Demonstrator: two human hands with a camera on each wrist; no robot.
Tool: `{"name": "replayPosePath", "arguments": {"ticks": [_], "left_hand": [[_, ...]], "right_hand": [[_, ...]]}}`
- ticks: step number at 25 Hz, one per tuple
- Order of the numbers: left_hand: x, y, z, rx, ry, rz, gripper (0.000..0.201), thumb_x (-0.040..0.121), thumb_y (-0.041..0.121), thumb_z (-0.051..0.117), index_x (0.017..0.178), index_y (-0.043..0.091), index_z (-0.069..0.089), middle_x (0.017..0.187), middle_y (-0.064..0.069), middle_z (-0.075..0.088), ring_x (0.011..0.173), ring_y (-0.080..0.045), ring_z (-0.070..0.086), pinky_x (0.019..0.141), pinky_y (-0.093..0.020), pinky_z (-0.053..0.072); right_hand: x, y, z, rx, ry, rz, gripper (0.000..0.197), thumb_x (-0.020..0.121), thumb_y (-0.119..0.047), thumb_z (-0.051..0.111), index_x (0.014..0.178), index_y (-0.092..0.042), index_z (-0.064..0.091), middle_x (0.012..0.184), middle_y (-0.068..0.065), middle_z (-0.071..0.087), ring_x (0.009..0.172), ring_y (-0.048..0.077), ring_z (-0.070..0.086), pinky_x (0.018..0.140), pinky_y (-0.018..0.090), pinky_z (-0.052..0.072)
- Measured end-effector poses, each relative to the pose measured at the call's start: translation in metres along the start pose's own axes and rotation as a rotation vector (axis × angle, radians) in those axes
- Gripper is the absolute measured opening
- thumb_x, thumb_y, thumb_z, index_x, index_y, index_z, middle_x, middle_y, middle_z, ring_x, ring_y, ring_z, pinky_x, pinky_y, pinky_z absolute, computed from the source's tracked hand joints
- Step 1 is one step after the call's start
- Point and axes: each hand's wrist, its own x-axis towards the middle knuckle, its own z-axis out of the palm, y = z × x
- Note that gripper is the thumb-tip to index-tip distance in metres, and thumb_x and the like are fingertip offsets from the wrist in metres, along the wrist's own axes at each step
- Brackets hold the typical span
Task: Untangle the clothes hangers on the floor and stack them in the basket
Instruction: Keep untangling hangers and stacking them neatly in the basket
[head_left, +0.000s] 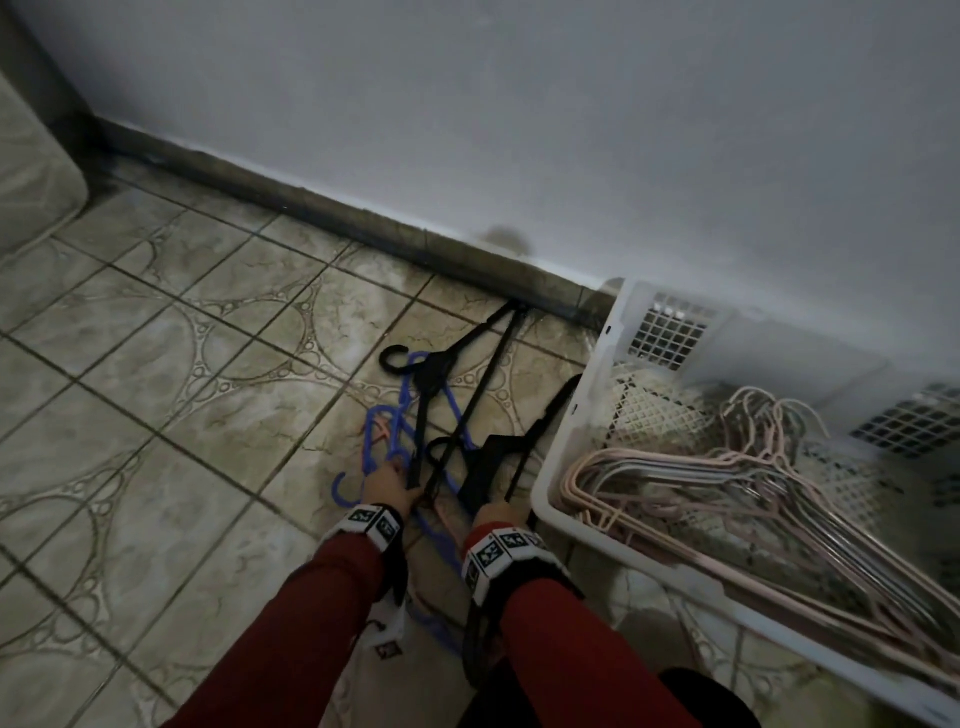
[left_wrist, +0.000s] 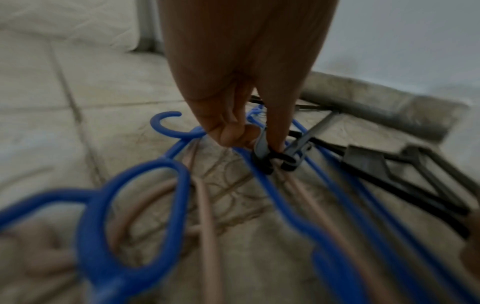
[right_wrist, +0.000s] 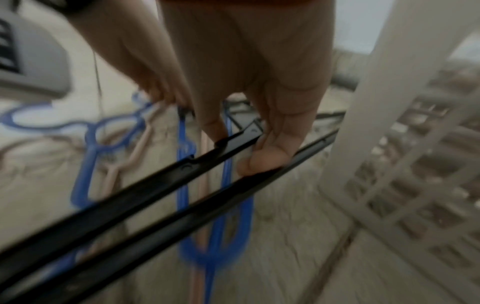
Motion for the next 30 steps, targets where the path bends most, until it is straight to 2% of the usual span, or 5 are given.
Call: {"name": "replayPosePath", "arguments": {"ticks": [8, 13, 23, 27, 30], "left_hand": [[-0.018, -0.004, -0.004, -0.593, -0.093, 0.104, 0.034, 0.089, 0.001, 0.054, 0.120, -0.011, 0.050, 0.115, -0.028, 0.061, 0.103, -0.036, 0.062, 0.077, -0.031, 0.045], [-0.060, -0.033, -0.037, -0.973, 0.009, 0.194, 0.006, 0.093, -0.001, 0.045, 0.093, 0.002, 0.050, 0.075, -0.012, 0.057, 0.045, -0.004, 0.061, 0.043, -0.017, 0.050], [-0.152, -0.076, -0.085, -1.027, 0.422, 0.443, 0.008, 0.091, -0.001, 0.047, 0.097, 0.004, 0.044, 0.089, -0.016, 0.056, 0.072, -0.026, 0.061, 0.060, -0.012, 0.055], [-0.171, -0.051, -0.087, -0.916, 0.340, 0.529, 0.012, 0.091, 0.004, 0.050, 0.088, 0.016, 0.048, 0.090, -0.010, 0.061, 0.083, -0.031, 0.065, 0.080, -0.046, 0.056], [-0.193, -0.017, -0.076, -0.864, 0.194, 0.633, 0.008, 0.091, 0.013, 0.052, 0.096, 0.020, 0.050, 0.100, -0.008, 0.062, 0.094, -0.030, 0.064, 0.088, -0.051, 0.051]], "right_hand": [[-0.033, 0.010, -0.034, 0.101, 0.120, -0.047, 0.036, 0.096, -0.015, 0.035, 0.126, 0.004, 0.042, 0.132, 0.020, 0.048, 0.122, 0.033, 0.047, 0.100, 0.036, 0.039], [-0.057, 0.008, -0.034, 0.134, 0.242, -0.165, 0.045, 0.096, -0.022, 0.038, 0.131, 0.006, 0.031, 0.129, 0.021, 0.051, 0.117, 0.032, 0.053, 0.092, 0.036, 0.044], [-0.113, 0.011, -0.034, 0.565, 0.468, -0.451, 0.042, 0.091, -0.023, 0.048, 0.127, -0.003, 0.037, 0.120, 0.019, 0.058, 0.108, 0.030, 0.058, 0.084, 0.031, 0.045], [-0.143, 0.018, -0.058, 0.763, 0.584, -0.585, 0.034, 0.089, -0.018, 0.053, 0.119, -0.005, 0.044, 0.095, 0.012, 0.062, 0.094, 0.032, 0.064, 0.084, 0.039, 0.053], [-0.165, 0.025, -0.076, 0.818, 0.683, -0.649, 0.022, 0.086, -0.017, 0.058, 0.105, -0.009, 0.051, 0.081, 0.001, 0.056, 0.078, 0.030, 0.063, 0.074, 0.041, 0.053]]}}
